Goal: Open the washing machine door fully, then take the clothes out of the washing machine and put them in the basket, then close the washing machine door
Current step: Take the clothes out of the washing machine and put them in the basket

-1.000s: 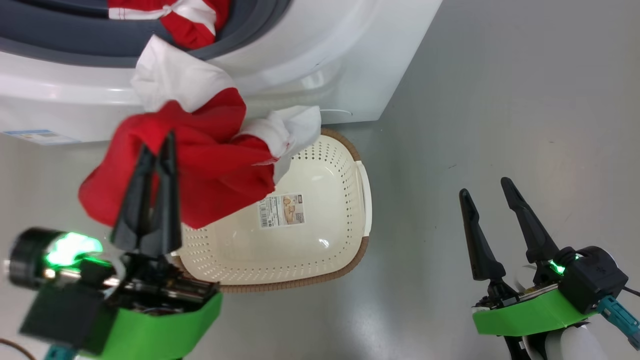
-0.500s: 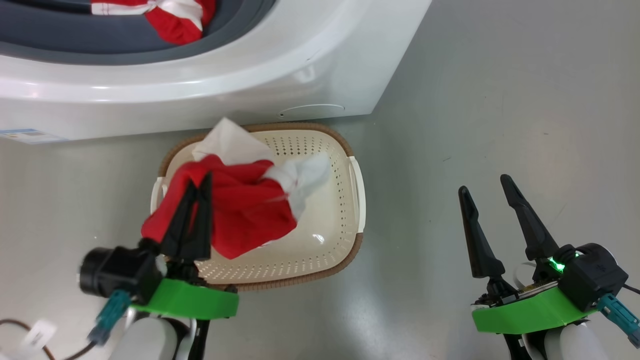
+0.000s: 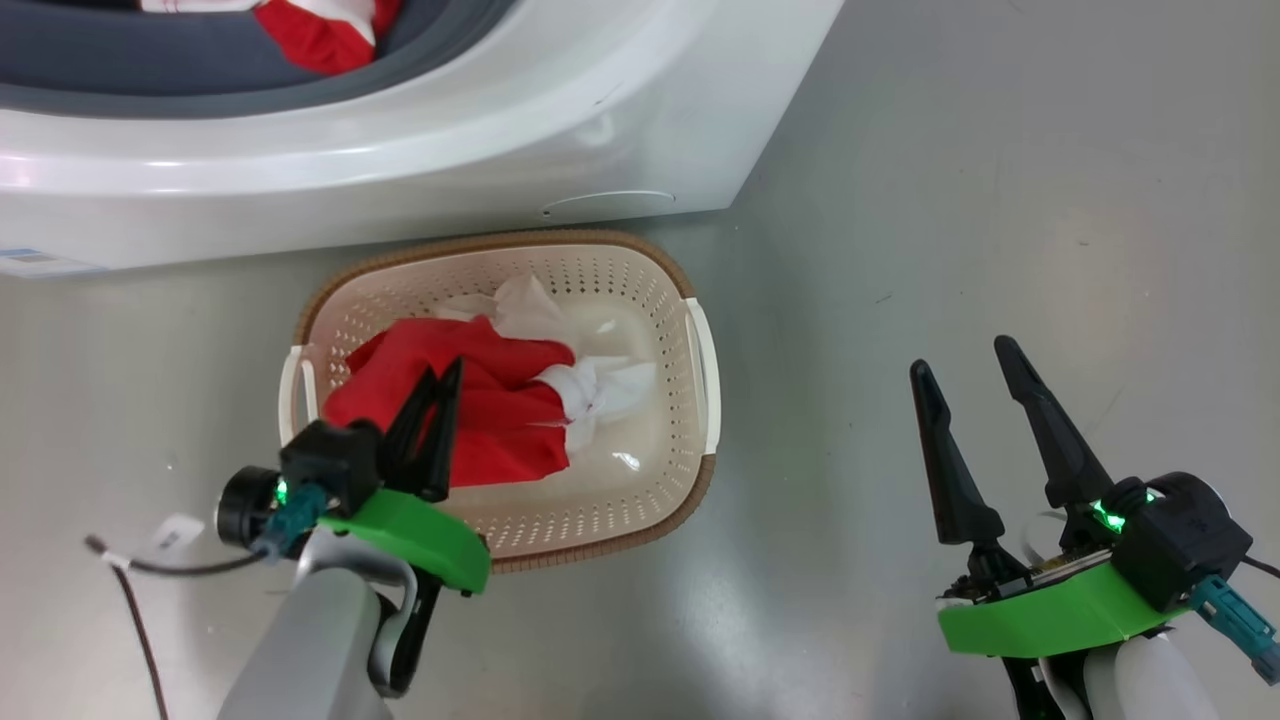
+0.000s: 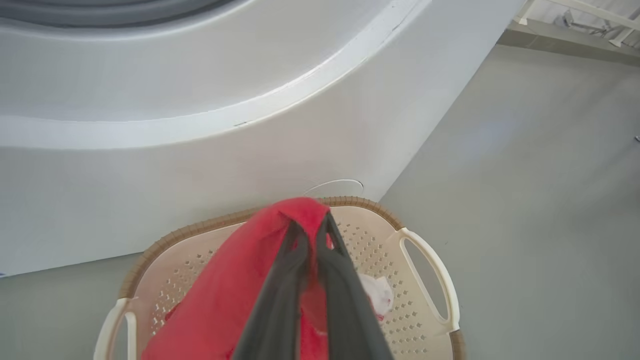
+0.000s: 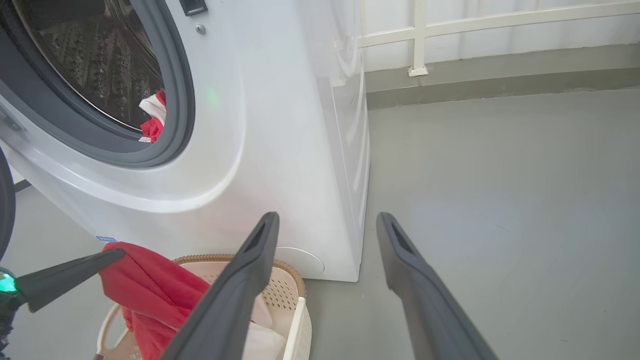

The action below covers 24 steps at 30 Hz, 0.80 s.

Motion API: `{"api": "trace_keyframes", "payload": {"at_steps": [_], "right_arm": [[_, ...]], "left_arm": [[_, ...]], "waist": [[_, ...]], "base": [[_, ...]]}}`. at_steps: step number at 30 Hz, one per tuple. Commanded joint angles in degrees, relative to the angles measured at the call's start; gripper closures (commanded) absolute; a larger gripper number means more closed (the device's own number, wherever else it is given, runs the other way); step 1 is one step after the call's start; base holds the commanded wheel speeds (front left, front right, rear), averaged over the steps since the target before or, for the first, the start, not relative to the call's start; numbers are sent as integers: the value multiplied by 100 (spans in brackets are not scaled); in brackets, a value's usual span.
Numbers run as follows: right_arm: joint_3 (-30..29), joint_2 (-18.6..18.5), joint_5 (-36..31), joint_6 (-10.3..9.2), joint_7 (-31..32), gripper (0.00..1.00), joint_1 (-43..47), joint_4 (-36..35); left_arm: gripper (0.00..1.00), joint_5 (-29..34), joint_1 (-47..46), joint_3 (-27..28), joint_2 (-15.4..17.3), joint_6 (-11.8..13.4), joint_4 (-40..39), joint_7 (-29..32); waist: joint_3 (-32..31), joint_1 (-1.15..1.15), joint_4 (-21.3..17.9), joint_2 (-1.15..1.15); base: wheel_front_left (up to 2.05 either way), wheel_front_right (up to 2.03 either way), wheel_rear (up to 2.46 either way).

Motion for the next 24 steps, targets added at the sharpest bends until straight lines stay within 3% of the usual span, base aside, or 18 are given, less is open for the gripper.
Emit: {"api": "trace_keyframes", "payload": {"at_steps": [1,7,14,16,20,21,24], "right_arm": [[157,-5,-7,9,-43,0,-9,-114],[212,-5,19,9,-43,0,-38,-73],[210,-5,23,9,-43,0,-34,-47],[209,-5,16,9,-43,0,-31,-45],[218,-5,9,9,-43,0,-25,-42],[219,-5,9,9,-43,0,-24,-42],[220,-5,10,9,-43,0,-20,-30]], "left_arm": [[100,57,-96,162,79,-44,18,-69],[100,65,-544,137,-67,-267,1328,-69],[100,-75,-830,121,-162,-440,2164,-70],[66,-118,-877,94,-175,-466,2335,-70],[48,-168,-982,31,-188,-494,2573,-70],[24,-181,-1002,22,-189,-499,2607,-70],[0,-258,-1054,-33,-191,-509,2651,-70]], "waist": [[10,0,-14,0],[24,0,-73,0],[-1,0,-119,0],[-9,0,-124,0],[-24,0,-136,0],[-27,0,-140,0],[-45,0,-154,0]], "base": [[0,0,0],[0,0,0],[0,0,0],[0,0,0],[0,0,0],[0,0,0],[0,0,0]]}}
